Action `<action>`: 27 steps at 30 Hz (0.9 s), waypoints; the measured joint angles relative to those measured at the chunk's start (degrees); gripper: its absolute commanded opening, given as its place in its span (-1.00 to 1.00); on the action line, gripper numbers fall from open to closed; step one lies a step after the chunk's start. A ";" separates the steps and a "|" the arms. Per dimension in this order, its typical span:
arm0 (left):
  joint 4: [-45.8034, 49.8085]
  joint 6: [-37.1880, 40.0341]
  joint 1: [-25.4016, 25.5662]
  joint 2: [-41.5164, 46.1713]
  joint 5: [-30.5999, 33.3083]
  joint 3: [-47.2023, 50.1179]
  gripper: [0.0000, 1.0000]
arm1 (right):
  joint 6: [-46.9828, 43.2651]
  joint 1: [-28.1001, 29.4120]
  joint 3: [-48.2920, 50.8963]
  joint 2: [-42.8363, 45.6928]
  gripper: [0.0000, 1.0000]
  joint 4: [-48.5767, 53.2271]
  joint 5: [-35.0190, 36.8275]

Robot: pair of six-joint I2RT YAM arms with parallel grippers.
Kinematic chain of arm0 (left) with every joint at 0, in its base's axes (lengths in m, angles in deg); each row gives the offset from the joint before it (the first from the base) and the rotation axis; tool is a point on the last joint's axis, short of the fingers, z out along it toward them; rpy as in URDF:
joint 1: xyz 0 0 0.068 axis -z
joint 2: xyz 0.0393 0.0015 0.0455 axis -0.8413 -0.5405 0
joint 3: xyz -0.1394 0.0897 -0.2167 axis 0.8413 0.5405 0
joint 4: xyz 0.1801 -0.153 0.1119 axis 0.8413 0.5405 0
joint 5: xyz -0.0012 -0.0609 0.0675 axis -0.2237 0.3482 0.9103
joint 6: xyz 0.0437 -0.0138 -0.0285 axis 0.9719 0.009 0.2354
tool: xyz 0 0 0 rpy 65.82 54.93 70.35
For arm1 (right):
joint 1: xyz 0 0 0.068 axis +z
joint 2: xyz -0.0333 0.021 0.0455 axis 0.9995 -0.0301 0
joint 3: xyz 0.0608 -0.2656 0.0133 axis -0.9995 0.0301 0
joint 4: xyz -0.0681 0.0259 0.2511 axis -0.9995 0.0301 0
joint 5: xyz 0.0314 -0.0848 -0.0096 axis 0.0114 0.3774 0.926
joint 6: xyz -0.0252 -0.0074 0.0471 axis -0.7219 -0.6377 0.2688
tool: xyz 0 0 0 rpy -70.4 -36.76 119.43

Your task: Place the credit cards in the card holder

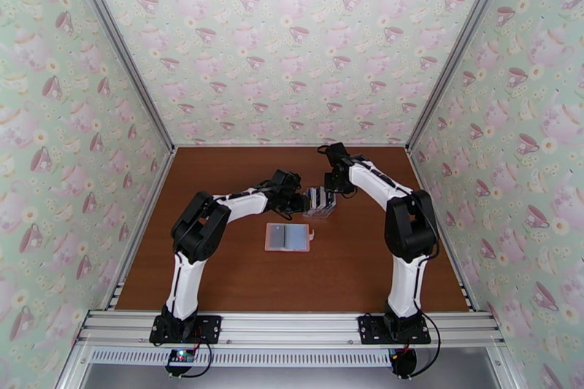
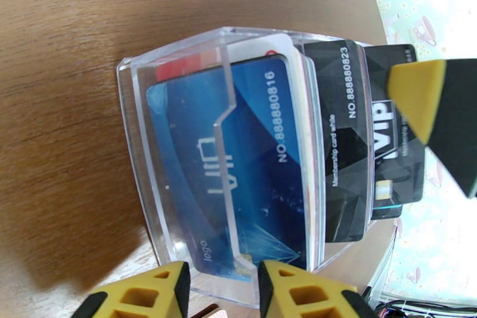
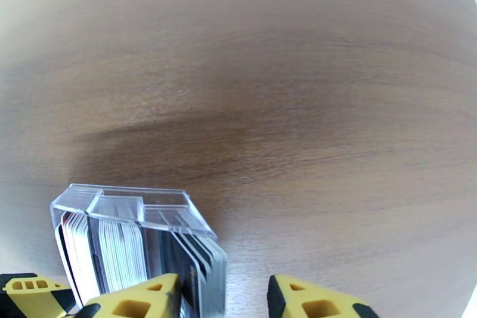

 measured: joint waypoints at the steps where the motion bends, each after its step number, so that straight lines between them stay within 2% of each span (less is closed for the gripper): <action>1: 0.00 -0.02 0.00 0.00 0.00 0.00 -0.28 | 0.00 -0.04 0.00 0.11 -0.14 0.02 0.00; 10: 0.02 -0.39 0.02 0.00 0.00 0.00 -0.27 | -0.02 -0.02 0.00 0.26 -0.41 -0.04 -0.79; 18: -0.04 -0.87 0.02 0.00 0.00 0.00 -0.26 | 0.00 -0.02 0.00 0.39 -0.75 -0.11 -2.27; 27: -0.22 -0.92 0.02 -0.02 0.00 0.00 -0.26 | 0.02 0.44 0.00 1.64 -0.88 -0.24 -3.28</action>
